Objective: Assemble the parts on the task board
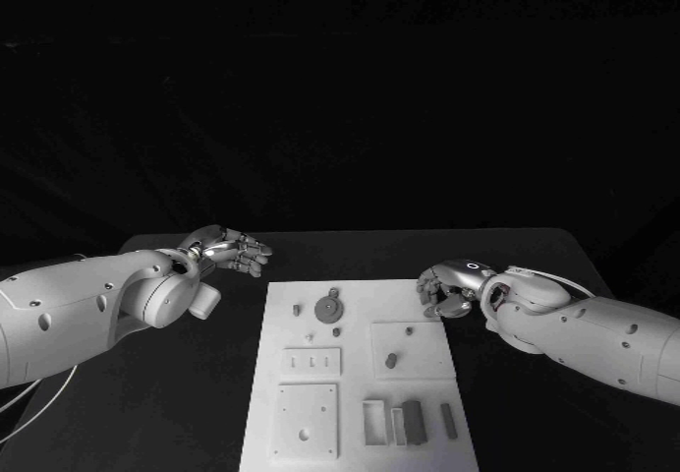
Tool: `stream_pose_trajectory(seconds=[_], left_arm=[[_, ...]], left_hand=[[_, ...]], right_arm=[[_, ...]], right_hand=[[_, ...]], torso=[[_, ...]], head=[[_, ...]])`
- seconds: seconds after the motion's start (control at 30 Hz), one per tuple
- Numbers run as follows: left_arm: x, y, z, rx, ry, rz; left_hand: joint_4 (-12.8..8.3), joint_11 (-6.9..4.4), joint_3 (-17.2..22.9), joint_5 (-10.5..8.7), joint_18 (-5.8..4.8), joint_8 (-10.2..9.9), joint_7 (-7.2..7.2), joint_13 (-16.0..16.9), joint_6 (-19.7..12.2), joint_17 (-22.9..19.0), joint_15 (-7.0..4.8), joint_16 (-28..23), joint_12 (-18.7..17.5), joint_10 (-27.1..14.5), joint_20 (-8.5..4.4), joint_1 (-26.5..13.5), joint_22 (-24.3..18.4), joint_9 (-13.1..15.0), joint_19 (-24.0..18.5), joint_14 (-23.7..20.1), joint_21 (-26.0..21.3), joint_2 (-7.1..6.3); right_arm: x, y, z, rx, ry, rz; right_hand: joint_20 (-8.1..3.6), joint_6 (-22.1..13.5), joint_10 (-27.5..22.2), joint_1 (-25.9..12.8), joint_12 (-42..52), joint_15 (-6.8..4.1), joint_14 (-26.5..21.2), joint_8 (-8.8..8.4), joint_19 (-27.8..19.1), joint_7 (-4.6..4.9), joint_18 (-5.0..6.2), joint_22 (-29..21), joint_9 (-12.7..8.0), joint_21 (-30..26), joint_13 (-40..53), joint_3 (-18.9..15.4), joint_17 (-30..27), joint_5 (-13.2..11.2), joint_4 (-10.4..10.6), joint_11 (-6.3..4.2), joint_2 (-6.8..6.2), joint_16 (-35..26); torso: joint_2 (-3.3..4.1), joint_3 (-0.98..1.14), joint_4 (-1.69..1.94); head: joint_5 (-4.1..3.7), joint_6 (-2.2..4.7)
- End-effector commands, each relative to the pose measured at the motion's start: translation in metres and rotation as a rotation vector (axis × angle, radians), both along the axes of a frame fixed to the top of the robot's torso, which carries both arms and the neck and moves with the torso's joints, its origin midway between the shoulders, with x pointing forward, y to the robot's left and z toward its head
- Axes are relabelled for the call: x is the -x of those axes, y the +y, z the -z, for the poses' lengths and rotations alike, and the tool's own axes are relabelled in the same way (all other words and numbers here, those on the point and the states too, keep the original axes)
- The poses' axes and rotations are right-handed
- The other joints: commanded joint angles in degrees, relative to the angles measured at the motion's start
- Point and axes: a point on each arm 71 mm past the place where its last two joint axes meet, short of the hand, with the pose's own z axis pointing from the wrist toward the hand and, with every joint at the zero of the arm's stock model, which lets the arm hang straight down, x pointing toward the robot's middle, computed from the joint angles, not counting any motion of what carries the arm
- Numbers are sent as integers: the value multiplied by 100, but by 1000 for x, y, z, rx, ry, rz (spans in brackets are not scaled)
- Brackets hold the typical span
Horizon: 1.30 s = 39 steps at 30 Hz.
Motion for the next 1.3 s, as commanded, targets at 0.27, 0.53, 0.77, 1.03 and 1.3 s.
stream_pose_trajectory(seconds=[0.27,0.53,0.77,1.03,1.3], left_arm=[[0,-2,-1,2,-4,19],[0,-2,-1,1,-2,18],[0,-2,-1,1,-1,19],[0,-2,0,0,0,19],[1,-2,0,-1,1,20]], left_hand=[[-10,-2,10,0,92,-37,2,10,54,8,6,-36,-31,42,-48,13,11,10,8,48,-21,6],[-2,-1,7,0,91,-39,3,13,53,13,7,-41,-34,42,-47,2,12,10,8,49,-23,9],[1,-1,6,0,91,-41,4,15,51,16,7,-45,-36,41,-47,-3,13,10,8,49,-25,9],[1,-1,7,0,92,-42,3,16,51,19,7,-49,-38,41,-48,-3,13,11,7,49,-27,12],[1,-1,8,0,92,-42,3,18,51,22,7,-51,-40,41,-48,-1,14,11,7,50,-28,14]], right_arm=[[-1,-3,2,10,-37,27],[-2,-6,3,33,-32,39],[-2,-5,3,29,-44,39],[-2,-4,3,12,-46,41],[-2,-2,3,-7,-50,39]], right_hand=[[-35,115,-11,-21,45,-25,67,61,29,-29,335,79,13,52,173,-16,-8,17,-65,-35,142,24],[-73,267,-36,-50,893,-160,104,59,89,-157,335,83,16,105,1576,-70,48,32,-75,-161,171,106],[-100,323,-327,-123,2283,-199,55,18,106,-192,335,98,22,243,2890,-105,372,18,-43,-217,124,531],[-166,406,-536,-213,4178,-195,-34,42,135,-208,335,101,152,480,3805,-89,904,19,3,-231,150,1130],[-201,462,-570,-239,4740,-203,28,59,172,-220,335,99,220,592,3819,-63,1009,18,36,-243,186,1210]], torso=[[1,1,3],[-2,-6,3],[-2,0,-1],[-1,-2,4],[-2,-2,-2]], head=[[6,-16],[8,-27],[12,-24],[9,-33],[12,-42]])
